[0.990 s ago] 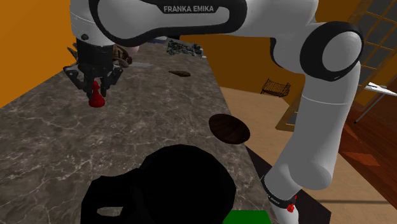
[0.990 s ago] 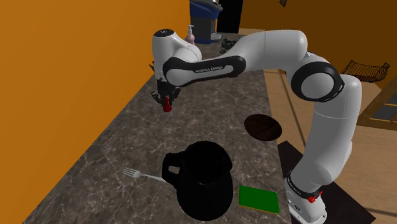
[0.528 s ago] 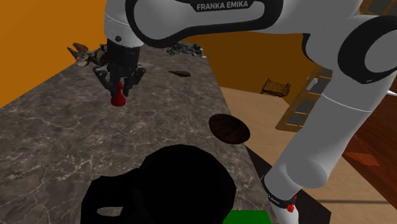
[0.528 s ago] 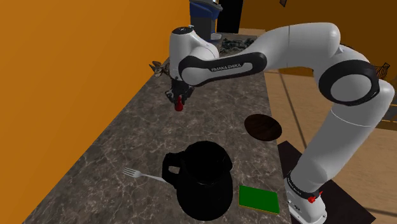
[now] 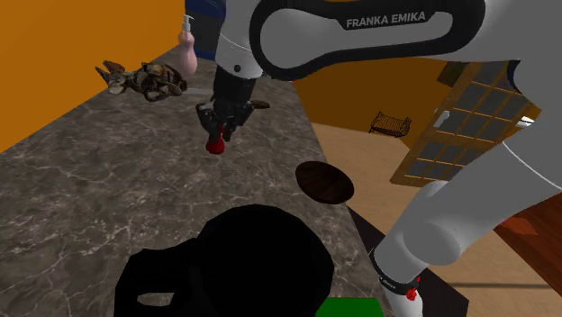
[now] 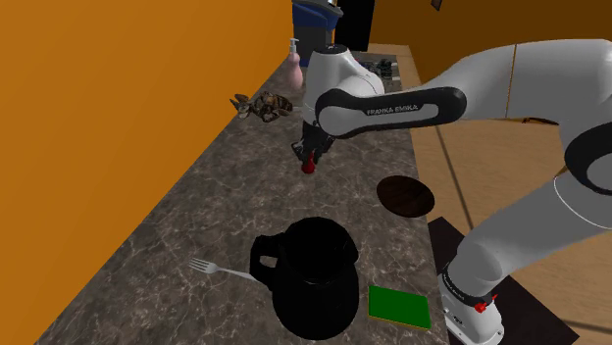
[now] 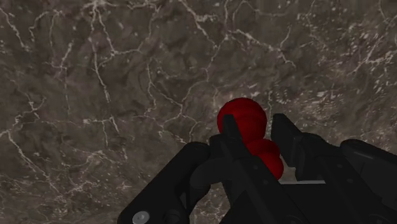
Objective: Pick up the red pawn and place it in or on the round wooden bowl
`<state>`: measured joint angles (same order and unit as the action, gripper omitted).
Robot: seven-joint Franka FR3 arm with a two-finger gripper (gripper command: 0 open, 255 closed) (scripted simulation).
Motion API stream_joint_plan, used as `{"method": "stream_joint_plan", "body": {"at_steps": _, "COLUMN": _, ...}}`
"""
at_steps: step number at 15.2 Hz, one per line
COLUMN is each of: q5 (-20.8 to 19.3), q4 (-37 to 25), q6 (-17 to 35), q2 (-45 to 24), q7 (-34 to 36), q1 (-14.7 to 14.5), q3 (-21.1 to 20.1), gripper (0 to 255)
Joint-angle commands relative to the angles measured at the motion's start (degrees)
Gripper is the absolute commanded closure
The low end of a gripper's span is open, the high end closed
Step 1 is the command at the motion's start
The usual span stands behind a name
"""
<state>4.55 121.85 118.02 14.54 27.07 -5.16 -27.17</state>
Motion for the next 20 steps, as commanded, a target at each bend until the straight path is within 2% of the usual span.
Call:
{"method": "stream_joint_plan", "body": {"at_steps": 1, "q5": 2.15, "q4": 4.32, "q6": -0.03, "q2": 4.61, "q7": -3.21, "q1": -0.09, "q3": 2.08, "gripper": 255}}
{"method": "stream_joint_plan", "body": {"at_steps": 5, "q5": 4.64, "q4": 11.85, "q6": -1.19, "q2": 13.24, "q7": -8.31, "q1": -0.84, "q3": 6.25, "gripper": 255}}
{"method": "stream_joint_plan", "body": {"at_steps": 10, "q5": 5.46, "q4": 19.95, "q6": -3.94, "q2": 23.61, "q7": -13.94, "q1": -1.39, "q3": 11.59, "gripper": 255}}
{"method": "stream_joint_plan", "body": {"at_steps": 15, "q5": 4.04, "q4": 26.54, "q6": -7.98, "q2": 33.72, "q7": -19.12, "q1": -0.99, "q3": 17.16, "gripper": 255}}
{"method": "stream_joint_plan", "body": {"at_steps": 20, "q5": 0.75, "q4": 31.48, "q6": -13.10, "q2": 43.35, "q7": -24.39, "q1": 0.71, "q3": 23.15, "gripper": 255}}
